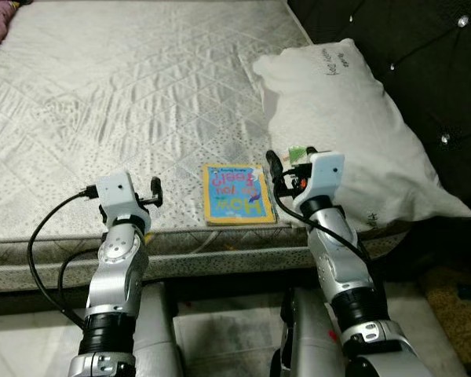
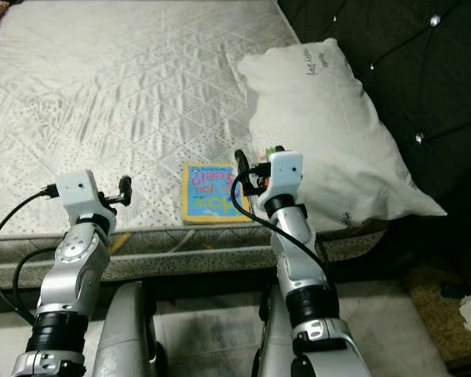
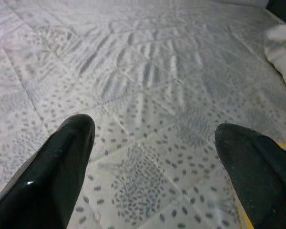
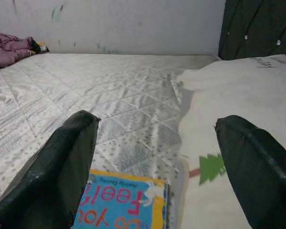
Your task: Clean up the room
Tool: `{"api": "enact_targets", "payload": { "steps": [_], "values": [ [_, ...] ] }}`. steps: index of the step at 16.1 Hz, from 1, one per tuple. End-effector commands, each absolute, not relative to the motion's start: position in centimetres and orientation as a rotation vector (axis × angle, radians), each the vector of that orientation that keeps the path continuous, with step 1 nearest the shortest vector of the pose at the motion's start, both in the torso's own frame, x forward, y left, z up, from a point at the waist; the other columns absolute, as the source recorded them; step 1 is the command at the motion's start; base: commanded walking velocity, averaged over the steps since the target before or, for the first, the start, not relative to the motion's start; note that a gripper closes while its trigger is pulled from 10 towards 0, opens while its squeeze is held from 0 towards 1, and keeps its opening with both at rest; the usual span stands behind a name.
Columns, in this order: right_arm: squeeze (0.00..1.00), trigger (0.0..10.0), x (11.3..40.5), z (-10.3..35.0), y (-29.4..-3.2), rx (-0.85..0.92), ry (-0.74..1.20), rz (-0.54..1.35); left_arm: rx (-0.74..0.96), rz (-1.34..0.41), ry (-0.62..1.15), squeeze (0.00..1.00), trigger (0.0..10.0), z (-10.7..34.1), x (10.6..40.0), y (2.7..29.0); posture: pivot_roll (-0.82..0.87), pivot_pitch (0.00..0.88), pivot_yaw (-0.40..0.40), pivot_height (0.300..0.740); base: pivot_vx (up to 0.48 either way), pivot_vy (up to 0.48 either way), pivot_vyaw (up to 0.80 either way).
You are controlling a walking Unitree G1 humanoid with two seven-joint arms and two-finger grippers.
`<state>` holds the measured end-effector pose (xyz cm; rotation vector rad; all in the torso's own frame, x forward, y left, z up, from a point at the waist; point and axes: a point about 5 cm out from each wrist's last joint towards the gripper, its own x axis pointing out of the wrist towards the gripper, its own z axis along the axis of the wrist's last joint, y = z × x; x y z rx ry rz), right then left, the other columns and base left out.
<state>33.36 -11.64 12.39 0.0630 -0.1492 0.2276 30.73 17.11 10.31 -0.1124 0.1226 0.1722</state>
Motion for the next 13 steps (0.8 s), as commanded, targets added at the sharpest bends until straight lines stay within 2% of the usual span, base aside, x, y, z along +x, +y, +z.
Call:
{"api": "enact_targets", "payload": {
  "steps": [1,3,4,5,8,13],
  "values": [
    [0.00,10.0,33.6,13.0,-11.8,0.087,-0.174,0.211,-0.103,0.181,0.102,1.00,10.0,10.7,30.6,17.1,0.01,0.000,-0.016,0.652,0.000,0.000,0.00],
    [0.00,10.0,33.6,13.2,-11.8,0.092,-0.179,0.210,-0.075,0.172,0.087,1.00,10.0,11.2,30.9,16.8,0.02,0.003,-0.016,0.675,0.000,0.000,0.00],
    [0.00,10.0,33.8,13.2,-11.8,0.090,-0.179,0.209,-0.070,0.171,0.081,0.82,10.0,11.3,31.1,16.8,0.02,0.009,-0.017,0.689,0.000,0.000,0.00],
    [0.00,10.0,33.9,13.1,-12.1,0.085,-0.175,0.202,-0.063,0.173,0.083,0.00,10.0,11.3,31.3,16.8,0.02,0.010,-0.019,0.698,0.000,0.000,0.00],
    [0.00,10.0,33.7,12.7,-12.8,0.067,-0.162,0.186,-0.039,0.170,0.085,0.00,10.0,11.3,31.6,16.3,0.02,0.007,-0.032,0.736,0.000,0.000,0.00],
    [0.00,10.0,33.3,11.8,-12.9,0.055,-0.136,0.179,-0.055,0.169,0.096,0.00,10.0,10.6,31.2,16.4,0.01,0.016,-0.038,0.740,0.000,0.000,0.00]
  ]
}}
